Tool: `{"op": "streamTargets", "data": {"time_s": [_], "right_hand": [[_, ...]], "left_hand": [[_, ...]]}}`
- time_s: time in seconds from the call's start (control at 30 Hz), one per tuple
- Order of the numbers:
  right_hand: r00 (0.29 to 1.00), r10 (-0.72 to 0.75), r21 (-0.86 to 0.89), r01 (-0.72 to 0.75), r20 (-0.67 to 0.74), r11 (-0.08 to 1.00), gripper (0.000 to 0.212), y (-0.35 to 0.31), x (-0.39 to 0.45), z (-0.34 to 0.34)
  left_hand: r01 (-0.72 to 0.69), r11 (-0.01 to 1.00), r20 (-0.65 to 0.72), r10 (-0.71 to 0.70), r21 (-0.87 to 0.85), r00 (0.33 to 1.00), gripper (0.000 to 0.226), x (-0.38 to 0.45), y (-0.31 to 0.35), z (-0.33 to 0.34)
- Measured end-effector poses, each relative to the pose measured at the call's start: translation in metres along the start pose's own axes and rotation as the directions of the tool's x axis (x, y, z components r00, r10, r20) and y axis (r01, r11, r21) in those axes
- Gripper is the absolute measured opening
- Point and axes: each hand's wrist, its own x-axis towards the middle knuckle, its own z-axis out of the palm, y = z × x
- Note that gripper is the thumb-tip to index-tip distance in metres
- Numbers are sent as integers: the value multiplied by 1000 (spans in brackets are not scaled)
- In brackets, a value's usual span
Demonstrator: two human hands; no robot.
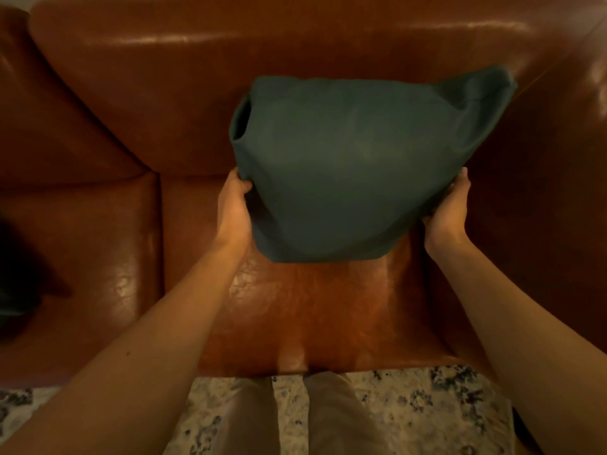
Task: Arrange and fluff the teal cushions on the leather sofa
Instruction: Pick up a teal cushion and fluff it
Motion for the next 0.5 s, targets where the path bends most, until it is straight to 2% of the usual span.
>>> {"op": "streamTargets", "data": {"time_s": [0.23, 0.43, 0.5], "right_hand": [[999, -34, -158, 39, 34, 987, 70, -3, 9, 2], [1000, -23, -172, 22, -2, 985, 67, 8, 1, -10], [1000, -25, -179, 23, -8, 984, 61, 12, -4, -16]], "left_hand": [[-19, 991, -22, 23, 135, 1000, 36, 3, -15, 6], [-136, 945, -8, 145, 297, 989, 46, -7, -29, -8], [-138, 941, -54, 162, 308, 985, 43, -13, -36, -12]]}}
